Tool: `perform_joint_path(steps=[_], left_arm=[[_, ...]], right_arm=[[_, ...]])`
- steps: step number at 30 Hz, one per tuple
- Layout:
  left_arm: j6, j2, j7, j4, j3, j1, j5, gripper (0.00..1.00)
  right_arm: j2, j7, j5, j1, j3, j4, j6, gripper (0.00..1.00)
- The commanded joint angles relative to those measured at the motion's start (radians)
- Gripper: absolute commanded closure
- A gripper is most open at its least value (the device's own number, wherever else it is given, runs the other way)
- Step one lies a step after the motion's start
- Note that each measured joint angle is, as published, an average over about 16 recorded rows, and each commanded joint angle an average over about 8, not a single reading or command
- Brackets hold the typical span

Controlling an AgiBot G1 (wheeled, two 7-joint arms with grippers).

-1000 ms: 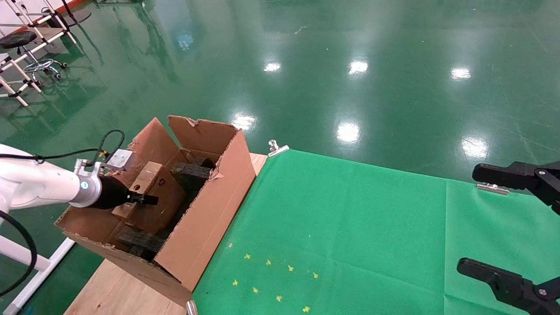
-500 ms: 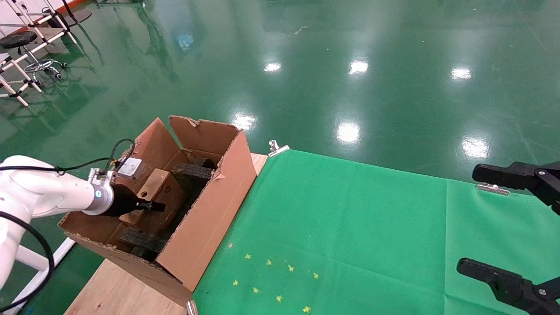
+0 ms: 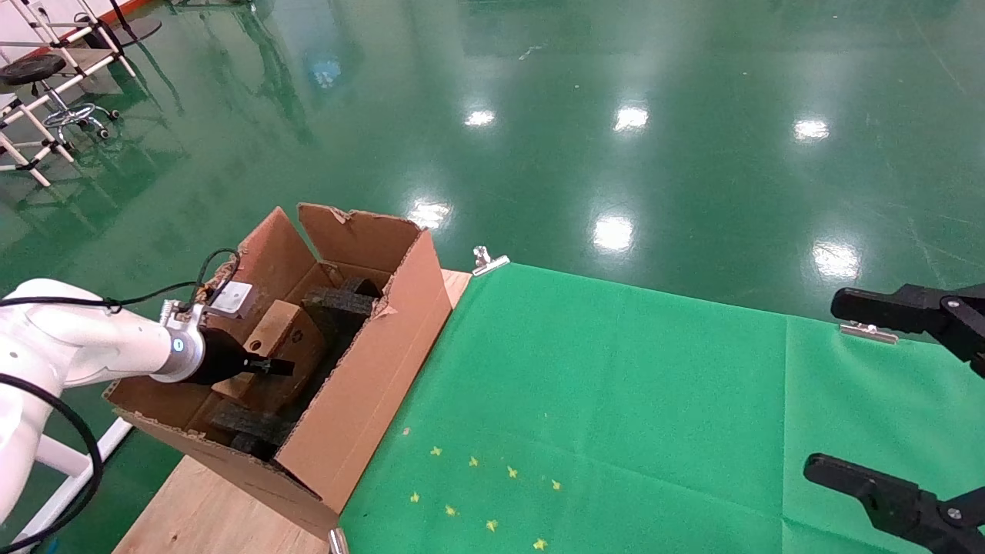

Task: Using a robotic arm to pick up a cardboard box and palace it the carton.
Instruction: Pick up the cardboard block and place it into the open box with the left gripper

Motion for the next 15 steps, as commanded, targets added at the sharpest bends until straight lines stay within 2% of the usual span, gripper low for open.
perform_joint_path(steps=[1,15], left_arm=[[0.001,0.0,0.001,0.0,0.0,0.0,-0.001,0.0],[0.008,-0.017,0.005,-0.004,0.013,-0.045,0.017,0.0]], right_arm=[[0.0,0.0,0.0,0.0,0.0,0.0,0.0,0.0],[0.0,0.0,0.0,0.0,0.0,0.0,0.0,0.0]])
